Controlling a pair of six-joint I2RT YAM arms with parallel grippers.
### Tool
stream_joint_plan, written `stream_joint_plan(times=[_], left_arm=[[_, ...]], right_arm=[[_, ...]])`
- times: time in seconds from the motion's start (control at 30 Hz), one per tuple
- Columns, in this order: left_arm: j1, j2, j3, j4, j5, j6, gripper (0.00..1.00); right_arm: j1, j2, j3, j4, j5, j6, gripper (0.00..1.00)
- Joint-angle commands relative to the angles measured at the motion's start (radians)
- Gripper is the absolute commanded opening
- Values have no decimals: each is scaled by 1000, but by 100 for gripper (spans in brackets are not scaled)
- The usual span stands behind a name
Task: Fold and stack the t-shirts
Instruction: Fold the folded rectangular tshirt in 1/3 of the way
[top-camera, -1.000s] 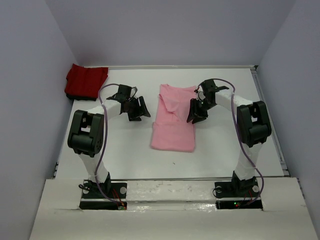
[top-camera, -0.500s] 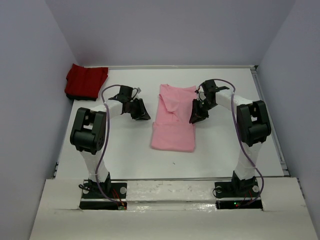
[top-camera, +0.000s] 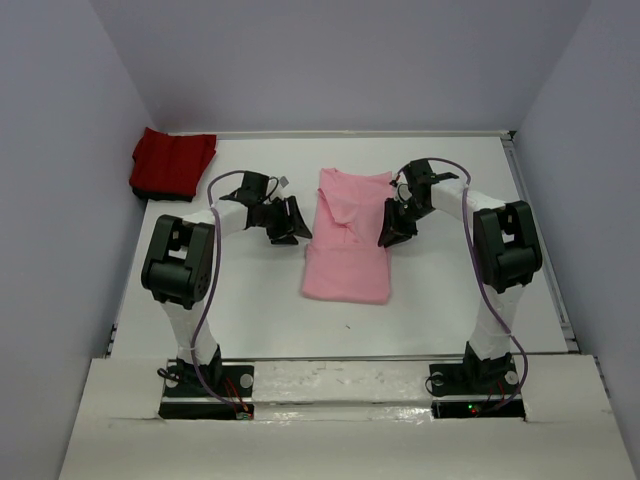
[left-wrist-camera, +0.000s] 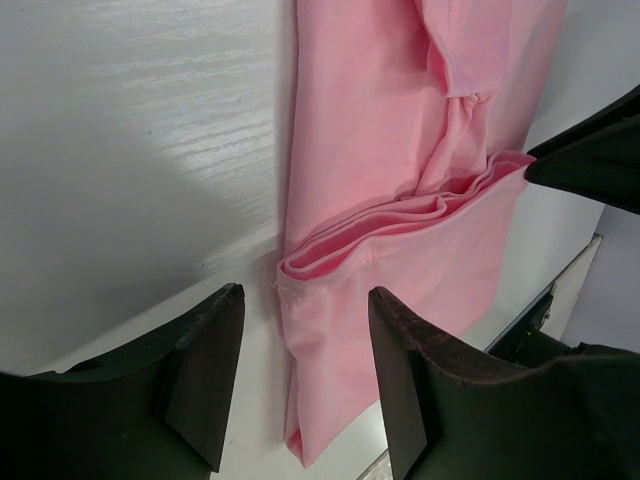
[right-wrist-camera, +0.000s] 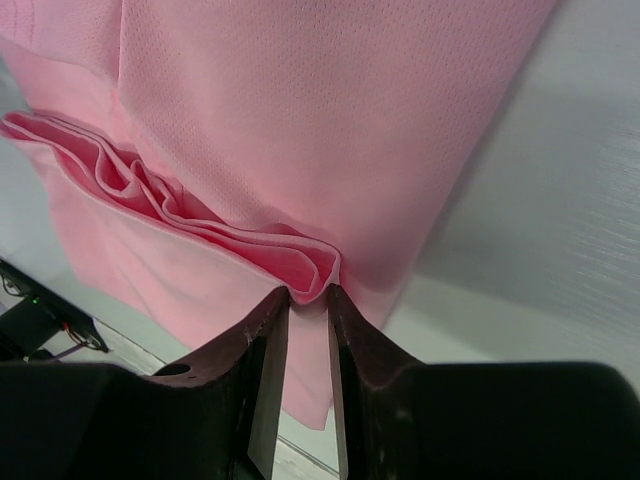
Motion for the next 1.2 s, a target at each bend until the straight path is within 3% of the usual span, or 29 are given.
stream_joint_plan(times=[0.0,0.03,0.07,0.13,0.47,1.03,1.17], left_arm=[[-16,-14,-1,8,36,7,61],[-17,-12,-2,11,37,4,58],[-22,-5,-4,17,45,-2,44],[-25,5,-7,25,54,-10,38],[-48,28,1,19,31,-14,45],[-53,-5,25,-35,-78,7,45],[-54,9,22,-22,-55,4,36]], right_arm=[[-6,-6,7,23,-1,-9,28],[-6,-6,9,23,-2,-9,28],[-6,-6,7,22,1,-9,28],[-6,-8,7,23,-1,-9,28],[-6,-9,3,23,-2,-9,29],[-6,-8,1,23,-5,-9,28],[-6,-6,3,23,-4,-9,28]])
